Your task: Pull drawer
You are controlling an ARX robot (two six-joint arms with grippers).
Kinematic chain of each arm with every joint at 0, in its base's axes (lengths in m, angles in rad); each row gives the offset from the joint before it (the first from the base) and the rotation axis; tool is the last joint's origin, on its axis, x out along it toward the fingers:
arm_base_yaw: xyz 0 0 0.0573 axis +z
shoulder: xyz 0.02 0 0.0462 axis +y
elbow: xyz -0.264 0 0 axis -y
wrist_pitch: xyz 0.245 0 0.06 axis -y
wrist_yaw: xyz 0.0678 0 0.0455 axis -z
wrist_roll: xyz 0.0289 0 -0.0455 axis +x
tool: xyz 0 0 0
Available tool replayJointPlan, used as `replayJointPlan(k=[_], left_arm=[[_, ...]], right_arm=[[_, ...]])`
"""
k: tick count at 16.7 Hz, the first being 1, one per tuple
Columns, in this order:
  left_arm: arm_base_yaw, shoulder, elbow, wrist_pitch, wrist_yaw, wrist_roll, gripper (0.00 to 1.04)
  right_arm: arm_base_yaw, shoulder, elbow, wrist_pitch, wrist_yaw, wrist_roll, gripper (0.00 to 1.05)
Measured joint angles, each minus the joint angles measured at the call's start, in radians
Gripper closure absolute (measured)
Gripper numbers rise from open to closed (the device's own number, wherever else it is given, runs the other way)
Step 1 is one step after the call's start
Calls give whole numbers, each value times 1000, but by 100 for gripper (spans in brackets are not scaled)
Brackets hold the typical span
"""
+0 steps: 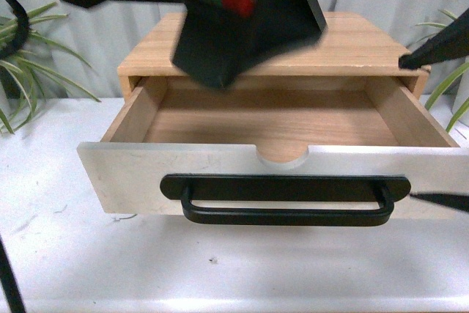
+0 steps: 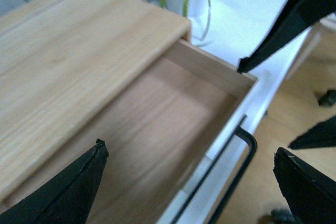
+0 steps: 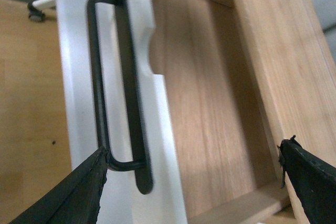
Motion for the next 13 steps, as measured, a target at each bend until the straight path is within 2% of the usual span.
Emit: replayJointPlan(k=[3,4,6,7,9,11,12,13], left_arm=[[124,-29,0,63,13,-141,7],[180,-40,0,90,-11,-196,7],[318,-47,-4,150,-96,-311,7],[379,-57,-22,164,-133,-359,7],[476,-108,-101,165,-214,-392,7],[525,-184,-204,224,-306,-367,8],[532,-248,-328,437,-325,-328,20],[531,-299,-417,557,-334,-312,30]], right_arm=[[-93,29,7,116,-40,236,6],[-131,44,9,221,-29,349,6],[-205,60,15,381,37,571,6],[-254,61,24,442,94,740,6],[-328,29,18,466,144,1009,6],[-369,-71,-39,471,134,1175,6],[-367,-138,-128,639,248,1216,15],[-364,-219,-220,717,343,1234,26]])
